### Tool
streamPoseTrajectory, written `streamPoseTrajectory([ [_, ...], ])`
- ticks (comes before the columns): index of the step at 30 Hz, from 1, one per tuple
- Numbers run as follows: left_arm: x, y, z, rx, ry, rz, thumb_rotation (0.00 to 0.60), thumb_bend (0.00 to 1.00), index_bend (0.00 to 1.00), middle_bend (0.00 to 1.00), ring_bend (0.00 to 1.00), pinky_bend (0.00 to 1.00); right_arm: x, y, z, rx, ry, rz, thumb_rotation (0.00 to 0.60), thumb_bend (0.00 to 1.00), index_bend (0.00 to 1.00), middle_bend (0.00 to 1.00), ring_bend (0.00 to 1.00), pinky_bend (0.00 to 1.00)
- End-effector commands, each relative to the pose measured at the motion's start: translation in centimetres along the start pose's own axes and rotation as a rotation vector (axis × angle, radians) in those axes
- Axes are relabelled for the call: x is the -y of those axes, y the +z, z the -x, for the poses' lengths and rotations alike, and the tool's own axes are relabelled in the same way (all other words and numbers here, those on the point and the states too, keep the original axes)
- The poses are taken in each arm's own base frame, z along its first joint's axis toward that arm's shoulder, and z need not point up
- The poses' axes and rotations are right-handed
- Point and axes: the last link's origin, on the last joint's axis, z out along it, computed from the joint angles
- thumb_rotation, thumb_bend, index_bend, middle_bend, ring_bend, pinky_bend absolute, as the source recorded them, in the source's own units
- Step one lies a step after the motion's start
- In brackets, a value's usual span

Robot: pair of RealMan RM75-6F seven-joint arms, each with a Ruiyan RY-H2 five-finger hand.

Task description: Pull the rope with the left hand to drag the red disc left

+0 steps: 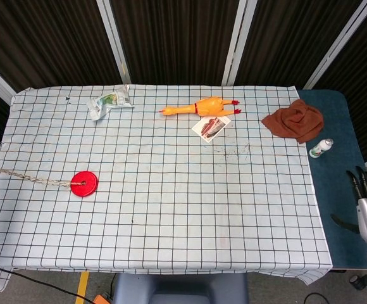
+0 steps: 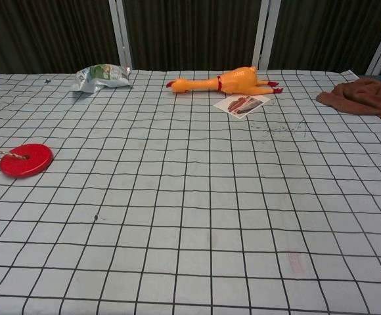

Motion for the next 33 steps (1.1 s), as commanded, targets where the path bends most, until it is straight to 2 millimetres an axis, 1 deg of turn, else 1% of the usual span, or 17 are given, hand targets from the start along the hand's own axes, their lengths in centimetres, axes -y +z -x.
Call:
streamPoseTrajectory([
  [1,-3.3,0.0,-0.1,-0.013,-0.113,0.076,0.6,0.78,0.89,0.22,0.0,0.16,0.1,0.0,0.1,0.002,0.0,-0.003,0.6,0.25,0.0,0.0,0.0,0.0],
  [7,-9.7,-1.4,-0.5,-0.006,-0.387,0.244,0.6,0.77,0.88,0.25,0.02,0.17,0.1,0.1,0.0,0.003,0.004,0.001,0.6,0.25,0.0,0.0,0.0,0.0],
  [10,-12.0,-1.8,0.1,-0.004,-0.426,0.294,0.6,0.77,0.87,0.28,0.06,0.19,0.1,0.0,0.1,0.008,0.004,0.002,0.6,0.25,0.0,0.0,0.0,0.0],
  [12,-12.9,-1.8,0.7,0.013,-0.423,0.31,0.6,0.76,0.87,0.29,0.07,0.2,0.0,0.0,0.2,0.01,0.003,0.004,0.6,0.25,0.0,0.0,0.0,0.0],
  [13,-13.4,-1.8,1.1,0.035,-0.425,0.323,0.6,0.74,0.84,0.28,0.07,0.19,0.0,0.0,0.2,0.009,0.004,0.005,0.6,0.25,0.0,0.0,0.0,0.0],
  [14,-13.7,-1.8,1.4,0.053,-0.424,0.333,0.6,0.71,0.77,0.25,0.05,0.18,0.0,0.0,0.2,0.008,0.006,0.007,0.6,0.25,0.0,0.0,0.0,0.0],
  [15,-13.9,-1.8,1.6,0.079,-0.413,0.348,0.6,0.64,0.61,0.2,0.03,0.16,-0.1,-0.1,0.1,0.007,0.007,0.008,0.6,0.25,0.0,0.0,0.0,0.0],
  [16,-14.0,-1.9,1.7,0.11,-0.41,0.37,0.6,0.54,0.37,0.13,0.01,0.12,-0.2,-0.1,0.1,0.005,0.006,0.012,0.6,0.25,0.0,0.0,0.0,0.0],
  [17,-14.0,-1.9,1.6,0.12,-0.417,0.376,0.6,0.45,0.16,0.07,0.0,0.09,-0.3,-0.1,0.1,0.005,0.006,0.014,0.6,0.25,0.0,0.0,0.0,0.0],
  [18,-14.0,-1.9,1.6,0.131,-0.421,0.38,0.6,0.4,0.07,0.03,0.0,0.07,-0.3,-0.1,0.1,0.005,0.006,0.017,0.6,0.25,0.0,0.0,0.0,0.0],
  [19,-13.9,-1.8,1.6,0.15,-0.42,0.381,0.6,0.34,0.0,0.0,0.0,0.05,-0.4,-0.1,0.1,0.005,0.007,0.02,0.6,0.25,0.0,0.0,0.0,0.0],
  [22,-13.2,-1.7,1.5,0.193,-0.395,0.364,0.6,0.29,0.0,0.0,0.0,0.0,-0.4,-0.1,0.3,0.008,0.01,0.021,0.6,0.25,0.0,0.0,0.0,0.0],
  [24,-12.5,-1.8,1.4,0.204,-0.382,0.345,0.6,0.29,0.0,0.0,0.0,0.0,-0.4,-0.2,0.3,0.008,0.011,0.018,0.6,0.25,0.0,0.0,0.0,0.0],
  [27,-11.1,-2.5,0.7,0.19,-0.377,0.311,0.6,0.29,0.0,0.0,0.0,0.0,-0.4,-0.4,0.2,0.006,0.016,0.017,0.6,0.25,0.0,0.0,0.0,0.0],
  [30,-9.4,-4.1,0.2,0.17,-0.392,0.27,0.6,0.35,0.0,0.0,0.0,0.0,-0.4,-0.7,0.1,-0.003,0.026,0.012,0.6,0.25,0.0,0.0,0.0,0.0],
  [31,-8.7,-5.1,0.2,0.17,-0.396,0.256,0.6,0.38,0.0,0.0,0.0,0.0,-0.3,-0.9,0.1,-0.003,0.03,0.007,0.6,0.25,0.0,0.0,0.0,0.0],
  [33,-7.8,-6.8,0.1,0.172,-0.41,0.235,0.6,0.4,0.0,0.0,0.0,0.0,-0.1,-1.3,0.2,-0.002,0.033,-0.005,0.6,0.25,0.0,0.0,0.0,0.0],
])
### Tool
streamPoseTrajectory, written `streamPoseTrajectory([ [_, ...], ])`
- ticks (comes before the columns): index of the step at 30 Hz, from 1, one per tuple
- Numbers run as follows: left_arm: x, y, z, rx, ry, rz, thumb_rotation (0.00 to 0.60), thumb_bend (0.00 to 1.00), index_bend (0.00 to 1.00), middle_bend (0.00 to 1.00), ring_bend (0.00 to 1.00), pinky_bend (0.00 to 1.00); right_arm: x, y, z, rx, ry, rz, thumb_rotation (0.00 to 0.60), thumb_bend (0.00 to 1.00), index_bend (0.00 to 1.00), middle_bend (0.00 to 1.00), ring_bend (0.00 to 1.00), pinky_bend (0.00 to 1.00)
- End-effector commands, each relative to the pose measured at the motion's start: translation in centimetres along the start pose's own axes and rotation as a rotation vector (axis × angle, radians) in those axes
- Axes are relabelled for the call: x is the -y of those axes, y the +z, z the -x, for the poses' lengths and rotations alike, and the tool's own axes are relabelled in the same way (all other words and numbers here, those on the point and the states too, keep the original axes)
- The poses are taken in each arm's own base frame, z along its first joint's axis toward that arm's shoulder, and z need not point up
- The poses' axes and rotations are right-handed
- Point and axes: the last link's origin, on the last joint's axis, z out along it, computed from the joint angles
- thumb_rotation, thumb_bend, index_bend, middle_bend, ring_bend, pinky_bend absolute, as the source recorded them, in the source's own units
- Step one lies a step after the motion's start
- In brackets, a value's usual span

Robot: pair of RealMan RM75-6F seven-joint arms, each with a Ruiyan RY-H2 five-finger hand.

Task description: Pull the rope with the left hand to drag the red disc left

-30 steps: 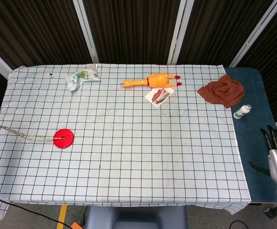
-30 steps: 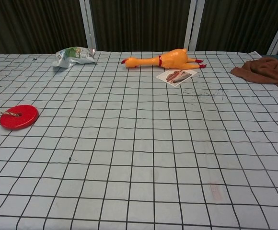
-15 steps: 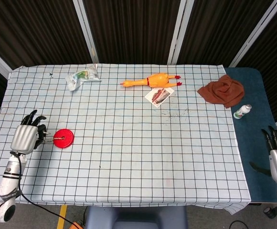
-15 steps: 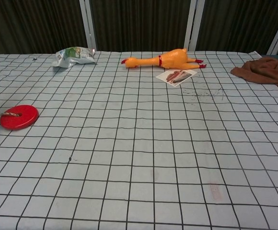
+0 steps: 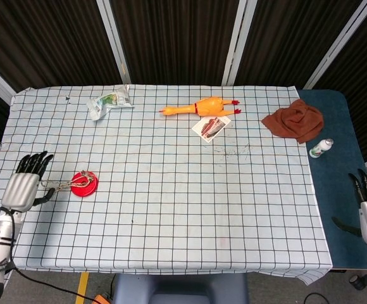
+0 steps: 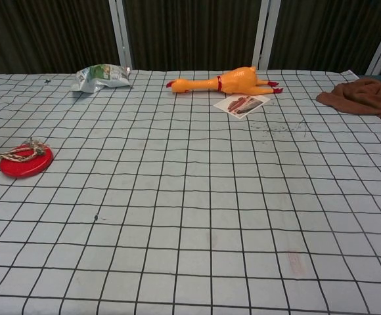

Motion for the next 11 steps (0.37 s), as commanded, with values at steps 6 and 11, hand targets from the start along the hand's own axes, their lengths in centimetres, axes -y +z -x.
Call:
streamPoseTrajectory([
  [6,1.3,-8.7,1.0,-0.001,-0.033,-0.083,0.6,0.4,0.0,0.0,0.0,0.0,0.8,-1.4,1.3,0.016,0.011,-0.035,0.6,0.25,0.0,0.0,0.0,0.0],
  [11,1.4,-10.7,2.0,0.004,-0.038,-0.113,0.6,0.4,0.0,0.0,0.0,0.0,0.8,-2.2,1.7,0.012,0.011,-0.035,0.6,0.25,0.0,0.0,0.0,0.0],
])
